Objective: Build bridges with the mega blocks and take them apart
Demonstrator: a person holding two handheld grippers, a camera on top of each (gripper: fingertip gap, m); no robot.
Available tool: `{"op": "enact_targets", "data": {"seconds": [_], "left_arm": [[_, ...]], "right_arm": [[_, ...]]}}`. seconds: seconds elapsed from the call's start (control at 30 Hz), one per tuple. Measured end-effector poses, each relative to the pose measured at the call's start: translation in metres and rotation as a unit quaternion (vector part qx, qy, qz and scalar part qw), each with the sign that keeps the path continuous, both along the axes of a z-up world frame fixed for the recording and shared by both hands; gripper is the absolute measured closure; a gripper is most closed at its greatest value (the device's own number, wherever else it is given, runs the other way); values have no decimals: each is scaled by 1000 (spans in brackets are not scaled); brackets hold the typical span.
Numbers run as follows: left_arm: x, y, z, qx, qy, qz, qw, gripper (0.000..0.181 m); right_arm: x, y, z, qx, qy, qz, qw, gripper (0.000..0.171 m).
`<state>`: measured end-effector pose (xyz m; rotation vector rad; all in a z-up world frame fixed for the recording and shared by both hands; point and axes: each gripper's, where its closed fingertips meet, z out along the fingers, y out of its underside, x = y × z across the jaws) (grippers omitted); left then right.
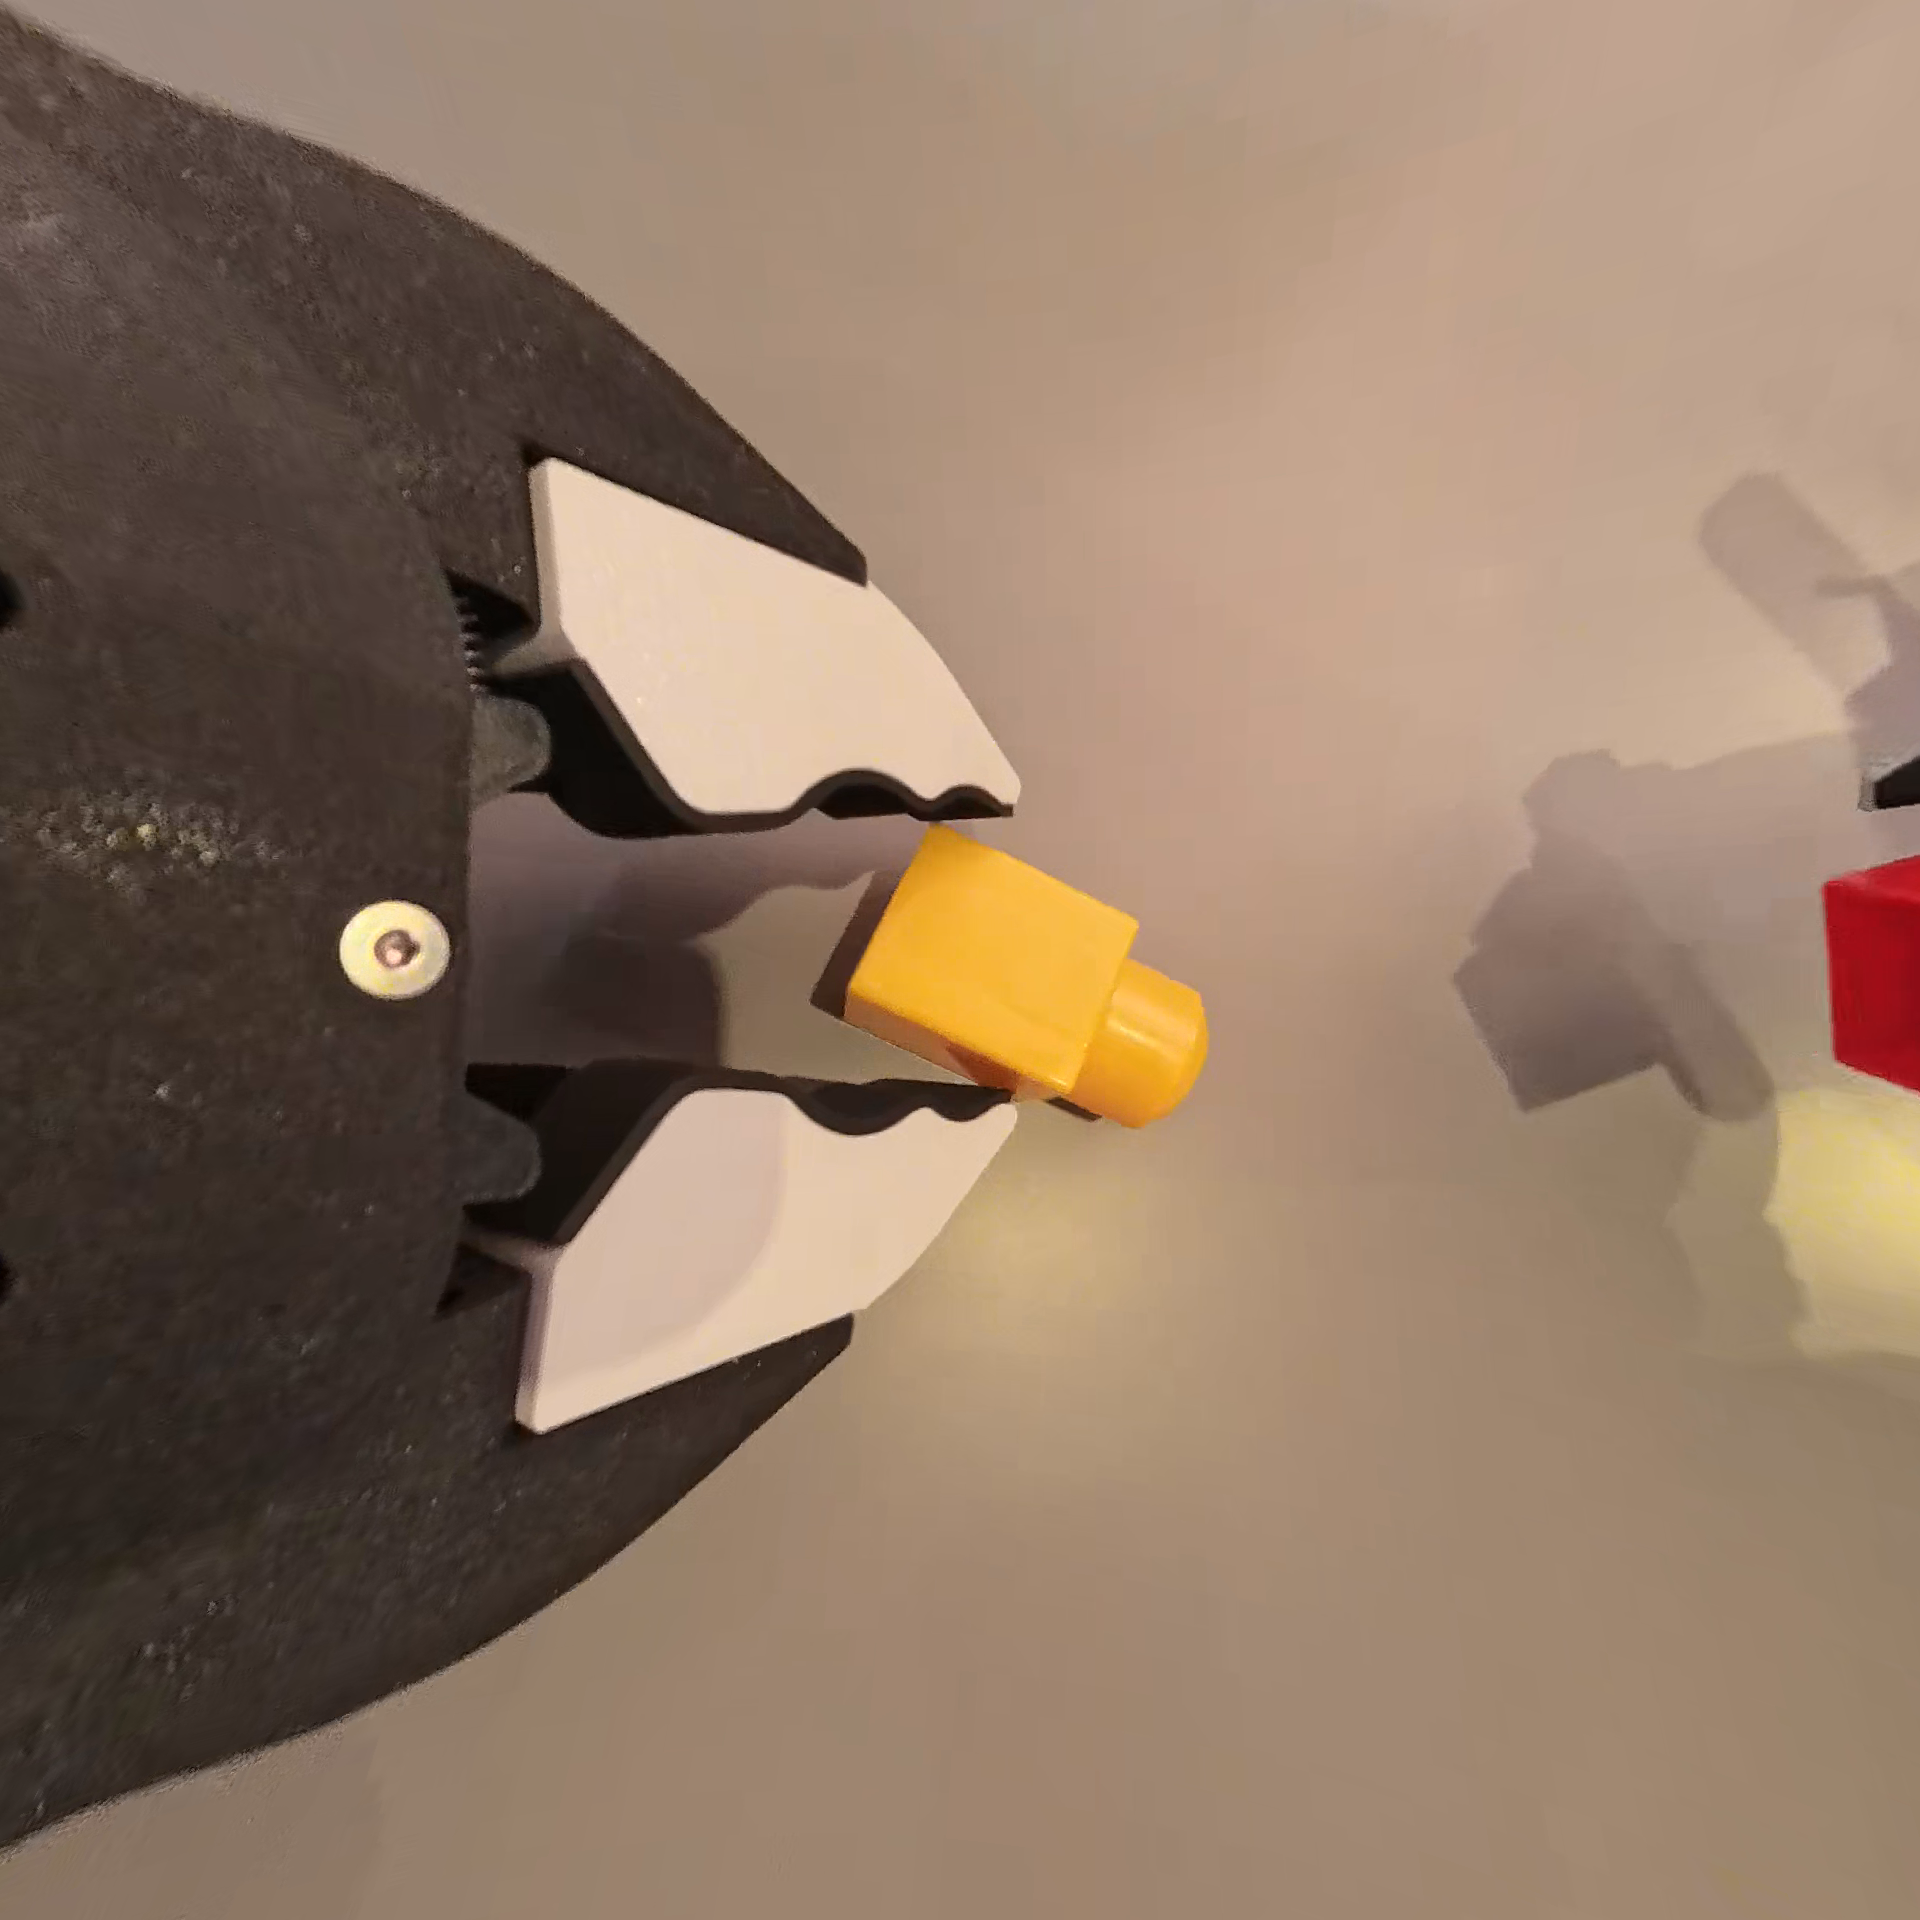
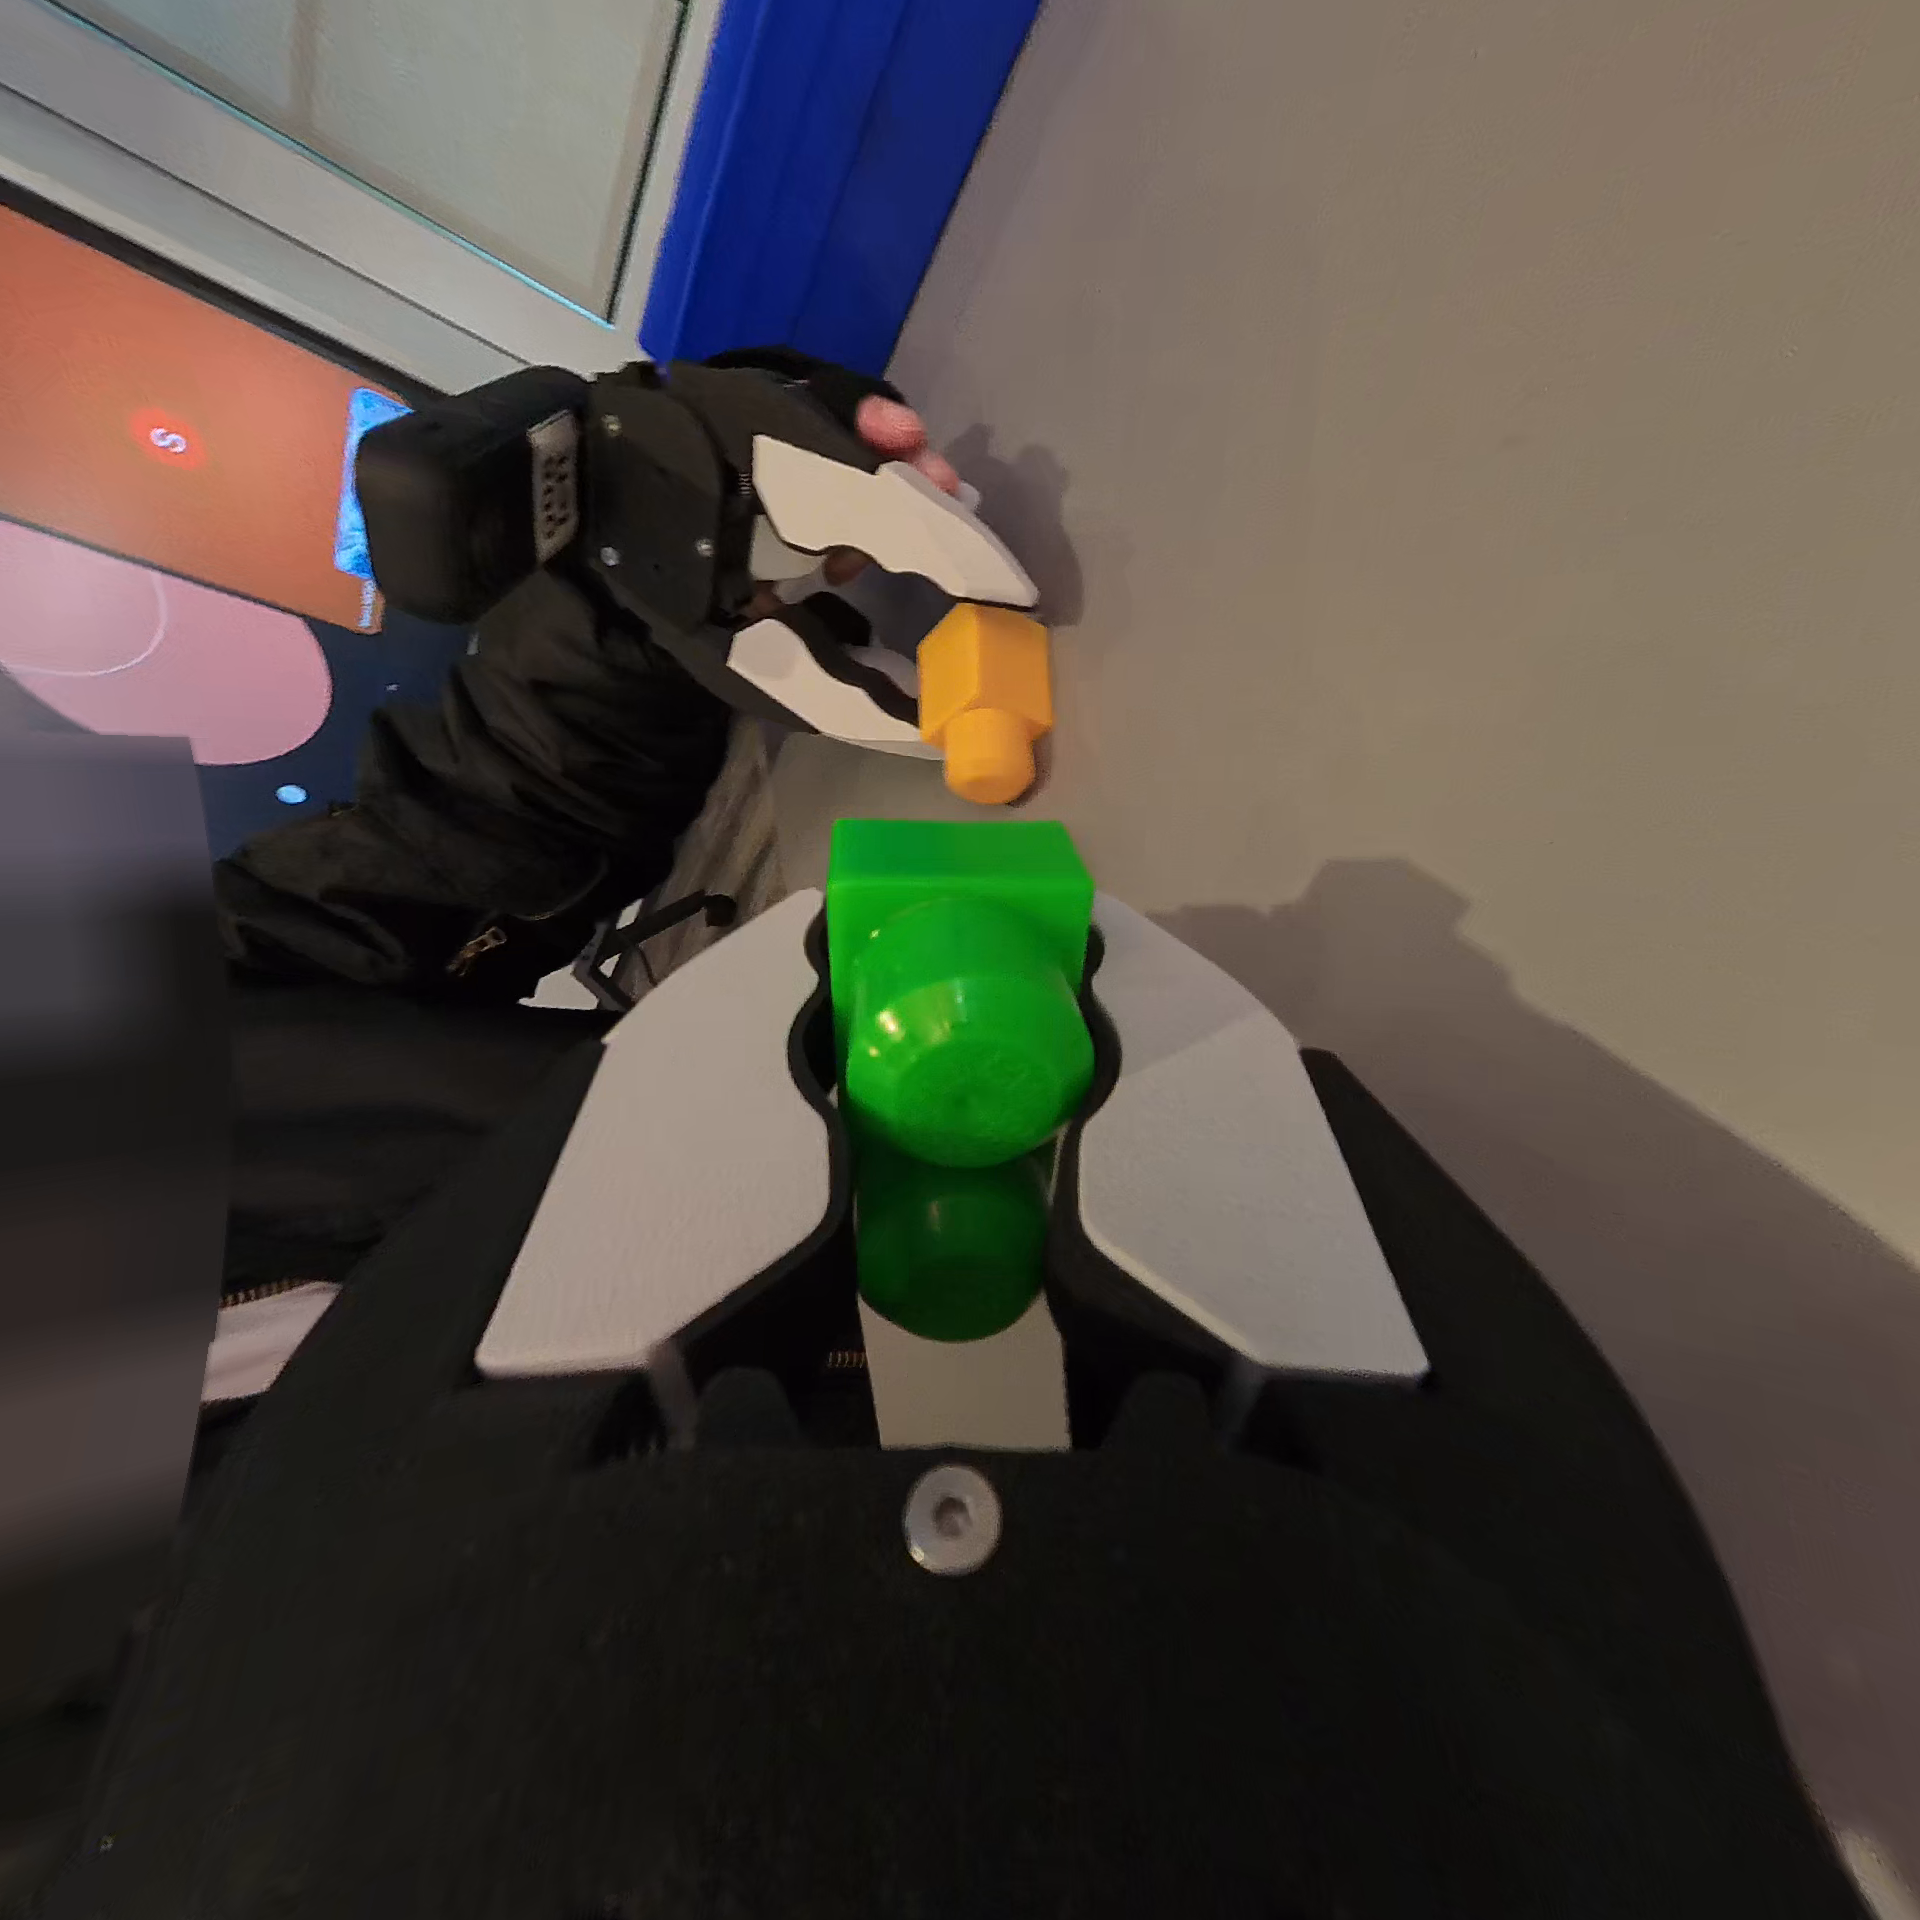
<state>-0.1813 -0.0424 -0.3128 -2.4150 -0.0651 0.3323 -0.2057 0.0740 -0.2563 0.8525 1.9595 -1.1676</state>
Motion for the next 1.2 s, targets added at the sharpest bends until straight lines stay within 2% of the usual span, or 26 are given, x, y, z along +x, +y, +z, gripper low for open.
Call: {"op": "enact_targets", "data": {"seconds": [0.13, 0.23, 0.43, 0.6, 0.77, 0.97, 1.13, 1.2], "left_arm": [[-5, 3, 4, 16, -2, 24, 1000, 138], [-6, 11, 24, 86, -11, 61, 994, 142], [8, 38, 71, 184, -58, 104, 976, 142], [12, 49, 88, 239, -56, 128, 961, 142], [20, 55, 110, 310, -74, 121, 940, 143], [28, 59, 123, 334, -66, 99, 935, 143], [41, 69, 131, 350, -62, 63, 933, 143], [40, 70, 135, 362, -58, 70, 928, 142]], "right_arm": [[8, -4, 11, -46, 17, 23, 999, 130], [15, -6, 21, -73, 49, 41, 995, 130], [31, -14, 30, -82, 172, 87, 978, 129], [38, -22, 35, -100, 269, 98, 953, 129], [42, -31, 36, -95, 339, 103, 930, 130], [56, -39, 41, -123, 331, 127, 927, 130], [68, -45, 53, -169, 288, 135, 933, 129], [71, -47, 56, -179, 277, 136, 934, 129]]}}
